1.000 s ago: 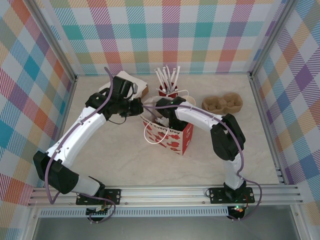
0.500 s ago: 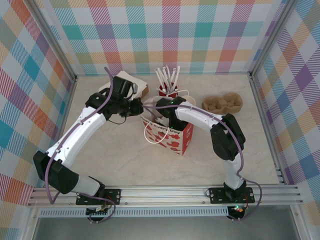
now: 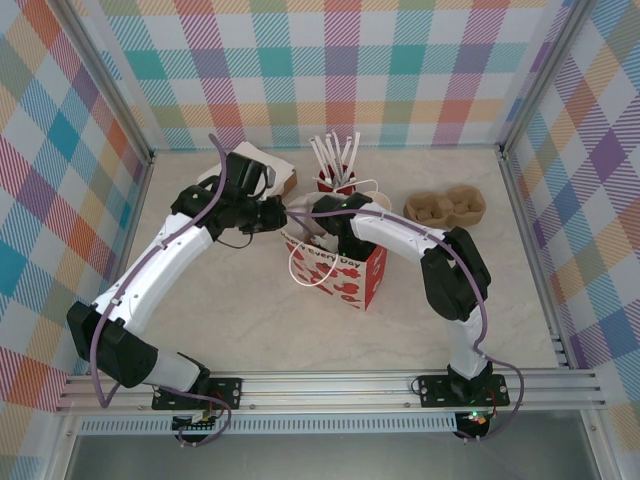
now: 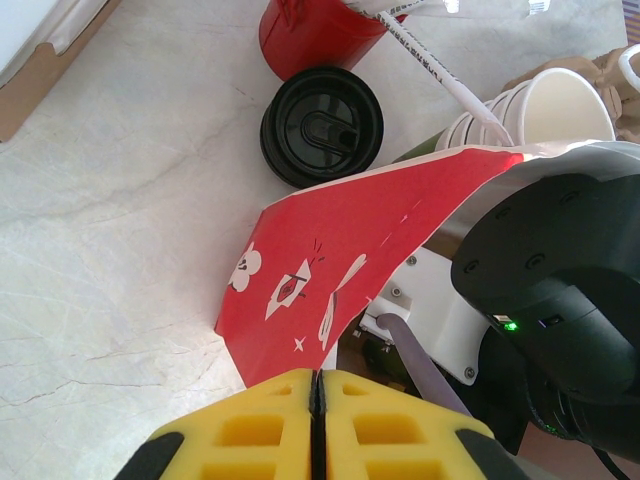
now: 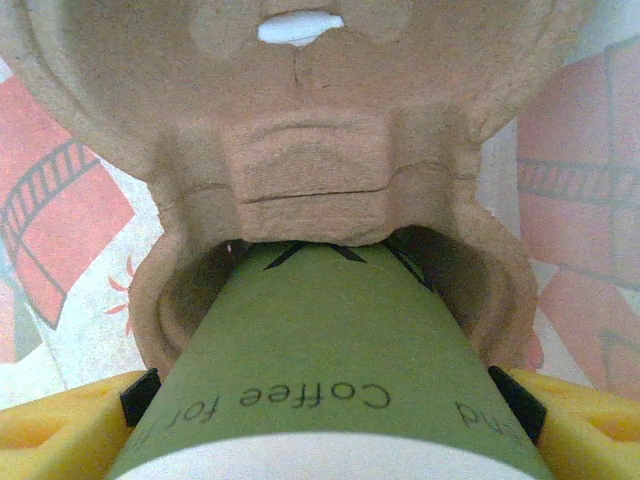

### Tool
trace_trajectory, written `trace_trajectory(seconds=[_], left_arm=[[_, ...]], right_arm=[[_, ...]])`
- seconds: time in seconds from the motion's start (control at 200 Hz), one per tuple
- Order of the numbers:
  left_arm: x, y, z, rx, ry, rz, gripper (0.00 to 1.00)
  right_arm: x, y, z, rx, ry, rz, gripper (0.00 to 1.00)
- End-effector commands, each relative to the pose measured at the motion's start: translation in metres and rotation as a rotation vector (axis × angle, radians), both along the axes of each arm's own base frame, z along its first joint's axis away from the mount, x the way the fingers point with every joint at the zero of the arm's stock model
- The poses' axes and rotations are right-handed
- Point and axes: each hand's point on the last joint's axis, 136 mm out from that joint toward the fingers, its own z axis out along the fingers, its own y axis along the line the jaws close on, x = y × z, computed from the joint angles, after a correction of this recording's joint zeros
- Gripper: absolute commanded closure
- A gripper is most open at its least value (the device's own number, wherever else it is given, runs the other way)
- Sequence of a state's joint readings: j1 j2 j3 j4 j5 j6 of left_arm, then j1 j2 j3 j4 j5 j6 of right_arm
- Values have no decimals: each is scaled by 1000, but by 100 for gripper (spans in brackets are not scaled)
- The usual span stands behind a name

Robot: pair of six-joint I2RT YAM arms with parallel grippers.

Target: Pack the takeout coffee

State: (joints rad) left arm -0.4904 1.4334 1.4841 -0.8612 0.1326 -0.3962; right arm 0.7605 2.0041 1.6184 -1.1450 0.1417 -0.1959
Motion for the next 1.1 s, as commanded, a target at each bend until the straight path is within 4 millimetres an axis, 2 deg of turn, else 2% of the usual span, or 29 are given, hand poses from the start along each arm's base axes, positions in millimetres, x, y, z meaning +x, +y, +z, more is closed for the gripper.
trace_trajectory(seconds=[0.0, 0.28, 0.66, 1.095], left_arm=[[1, -3, -5, 8, 13, -11, 89], [0, -4, -7, 6, 19, -13, 90], [-1, -3, -5, 6, 12, -10, 92], [-1, -3, -4, 6, 11, -11, 93]], right_arm=[[-1, -4, -41, -50, 44, 13, 32], [1, 1, -31, -17, 30, 5, 30], [3, 12, -4, 77, -16, -7, 18], [2, 15, 10, 119, -29, -22, 8]])
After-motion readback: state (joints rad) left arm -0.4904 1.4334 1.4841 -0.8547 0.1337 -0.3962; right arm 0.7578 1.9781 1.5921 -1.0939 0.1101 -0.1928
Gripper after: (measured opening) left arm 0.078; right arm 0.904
